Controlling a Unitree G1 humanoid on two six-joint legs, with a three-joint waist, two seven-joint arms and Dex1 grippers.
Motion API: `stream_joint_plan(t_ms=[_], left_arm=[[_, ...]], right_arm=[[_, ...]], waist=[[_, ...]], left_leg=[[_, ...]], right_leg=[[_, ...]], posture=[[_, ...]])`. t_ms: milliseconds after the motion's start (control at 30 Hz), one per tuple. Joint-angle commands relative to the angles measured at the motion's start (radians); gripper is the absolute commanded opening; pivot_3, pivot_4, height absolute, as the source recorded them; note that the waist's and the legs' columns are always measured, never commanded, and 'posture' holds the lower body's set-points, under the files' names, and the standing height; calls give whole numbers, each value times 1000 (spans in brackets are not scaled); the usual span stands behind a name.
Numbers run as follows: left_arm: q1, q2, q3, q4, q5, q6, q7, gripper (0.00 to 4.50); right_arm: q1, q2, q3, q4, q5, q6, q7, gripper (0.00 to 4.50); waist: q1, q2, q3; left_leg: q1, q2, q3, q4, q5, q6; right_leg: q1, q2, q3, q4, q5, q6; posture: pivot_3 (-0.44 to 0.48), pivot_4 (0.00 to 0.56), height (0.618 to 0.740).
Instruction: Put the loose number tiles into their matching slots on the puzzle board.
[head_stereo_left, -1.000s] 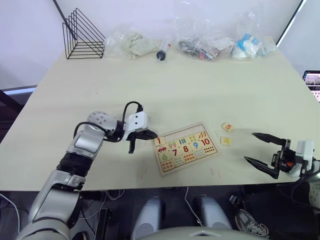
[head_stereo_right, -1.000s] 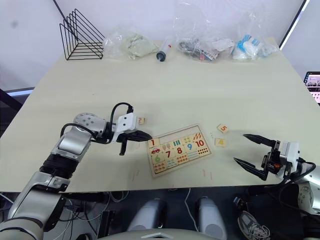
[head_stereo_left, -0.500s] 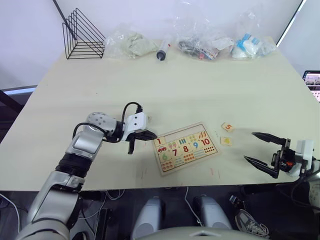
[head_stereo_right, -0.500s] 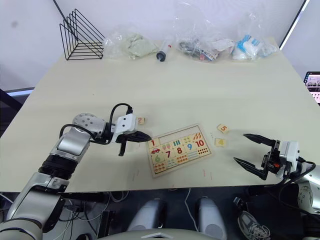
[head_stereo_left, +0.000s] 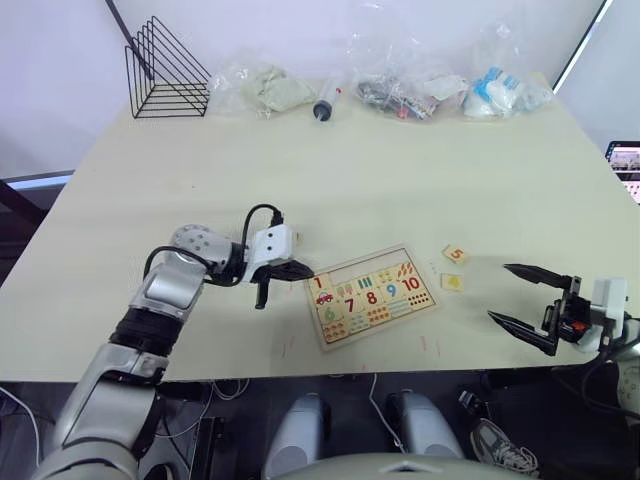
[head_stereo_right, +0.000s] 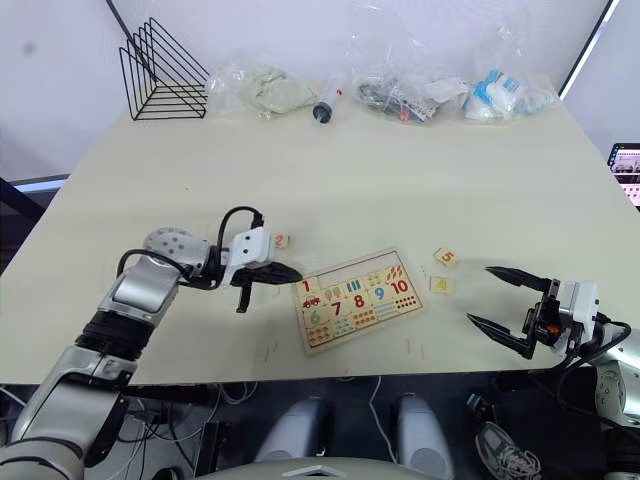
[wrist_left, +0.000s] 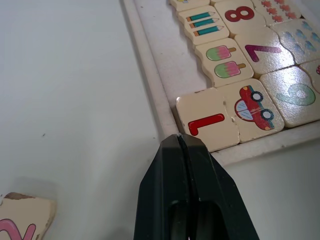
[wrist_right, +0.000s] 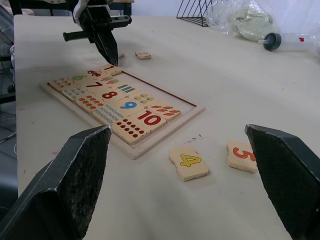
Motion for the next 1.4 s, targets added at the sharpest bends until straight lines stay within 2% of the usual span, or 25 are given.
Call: stream_joint_plan(t_ms=[33,233,500,833,867,967,1100,1167,1400], left_arm=[[12,6,74,-64,-46,24,45,18],[96,23,177,-157,-130,91,94,18],[341,30,397,-297,-291,160,166,18],[603,3,557,-359,-313,78,270,18],[638,-5,580,-356,-318,62,277,557],[723,-20,629,-350,-321,19,284,1652],[779,-21,672,-335,-345,-5,268,3644],[811,-22,699,-321,-361,-19,254,4465],[864,-26,737,-302,-401,-39,232,4465]], right_arm=[[4,-16,-22,-20,26,-2,10,4500],[11,-14,-26,-31,27,9,-9,4500],[38,-30,-53,-7,28,26,-29,4500],[75,-52,-100,43,17,43,-75,4500],[83,-57,-103,47,11,49,-86,4500],[101,-65,-123,74,6,48,-105,4500],[117,-70,-151,115,0,33,-116,4500],[127,-73,-164,131,-1,25,-118,4500],[128,-79,-183,157,3,25,-110,4500]], waist=[[0,0,0],[0,0,0],[0,0,0],[1,1,-1],[1,1,-1],[1,1,-1],[4,0,-1],[4,0,-1],[1,0,-2]], left_leg=[[0,0,0,0,0,0],[0,1,0,0,0,0],[1,2,-3,-1,0,0],[2,3,-3,-1,0,0],[2,3,-3,-1,0,0],[2,3,-2,-1,0,0],[2,3,2,-2,0,0],[2,3,3,-1,0,0],[2,4,4,-2,0,0]], right_leg=[[0,0,0,0,0,0],[0,0,0,0,0,0],[0,-2,1,0,0,0],[0,-3,1,-1,0,0],[0,-3,2,-1,0,0],[0,-3,2,-1,0,0],[0,-3,1,-2,0,-1],[0,-3,1,-2,-1,-1],[0,-3,2,-2,-1,-1]], posture=[[0,150,740],[0,150,740],[0,150,740],[0,150,740],[0,150,740],[0,150,740],[0,150,740],[0,150,740],[0,150,740]])
